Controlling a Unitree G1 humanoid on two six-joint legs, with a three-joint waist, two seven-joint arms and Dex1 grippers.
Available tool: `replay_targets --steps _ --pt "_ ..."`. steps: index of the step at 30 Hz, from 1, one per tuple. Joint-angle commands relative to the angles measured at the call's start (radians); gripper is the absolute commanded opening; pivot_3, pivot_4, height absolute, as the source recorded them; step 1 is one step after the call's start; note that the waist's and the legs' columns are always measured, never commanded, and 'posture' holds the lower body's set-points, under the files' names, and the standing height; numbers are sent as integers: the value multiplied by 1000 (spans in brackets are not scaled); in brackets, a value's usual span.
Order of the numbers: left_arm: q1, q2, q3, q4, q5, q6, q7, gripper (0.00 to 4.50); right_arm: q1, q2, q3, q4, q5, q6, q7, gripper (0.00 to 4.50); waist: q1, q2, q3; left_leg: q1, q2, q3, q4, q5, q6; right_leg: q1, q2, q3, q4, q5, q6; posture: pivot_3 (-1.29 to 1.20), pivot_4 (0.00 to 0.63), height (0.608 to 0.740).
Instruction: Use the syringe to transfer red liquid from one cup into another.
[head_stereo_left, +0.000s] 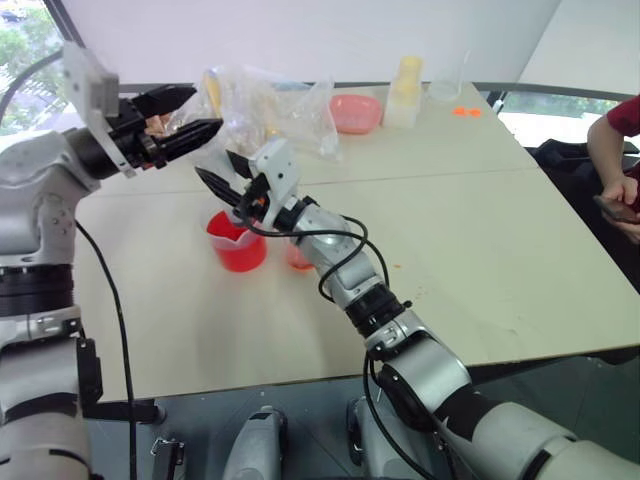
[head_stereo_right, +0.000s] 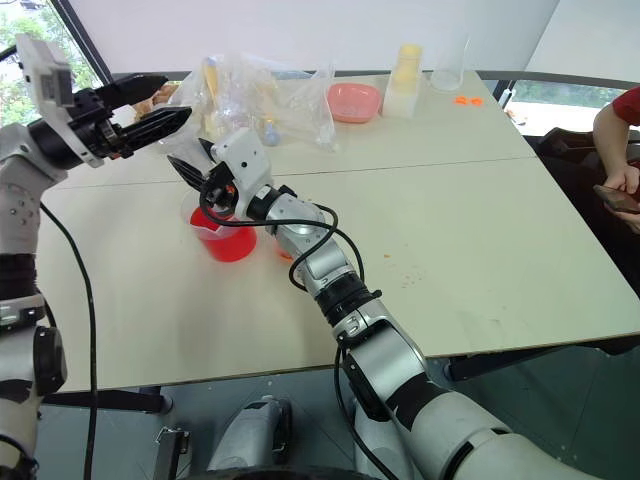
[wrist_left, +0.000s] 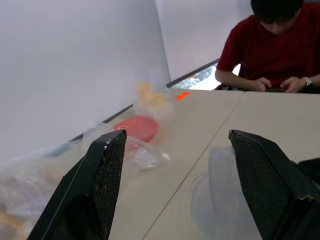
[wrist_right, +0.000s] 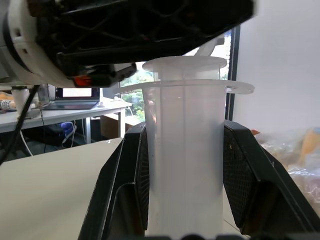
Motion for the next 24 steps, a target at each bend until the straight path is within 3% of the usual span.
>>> replay_targets --steps 1,8,18,21,24 --pt "18 33 45 -40 -20 25 -2 3431 28 104 -21 -12 9 -27 -18 1405 0 0 0 0 0 0 0 0 0 0 0 0 0 0 0 0 150 740" --pt "38 37 65 -63 -12 21 35 3431 18 106 -25 4 7 -32 -35 1405 2 0 0 0 0 0 0 0 0 0 0 0 0 0 0 0 150 740" --pt "-4 0 3 -24 72 -47 67 3431 36 110 -8 -5 0 -41 -38 1405 2 0 0 0 0 0 0 0 0 0 0 0 0 0 0 0 150 740" --pt "-15 -15 -18 -20 92 -57 80 2699 41 110 -4 -8 -2 -42 -38 1405 2 0 0 0 0 0 0 0 0 0 0 0 0 0 0 0 150 740" --pt "-21 -25 -39 -26 106 -69 68 1522 43 112 1 -12 -4 -43 -36 1405 2 0 0 0 0 0 0 0 0 0 0 0 0 0 0 0 150 740"
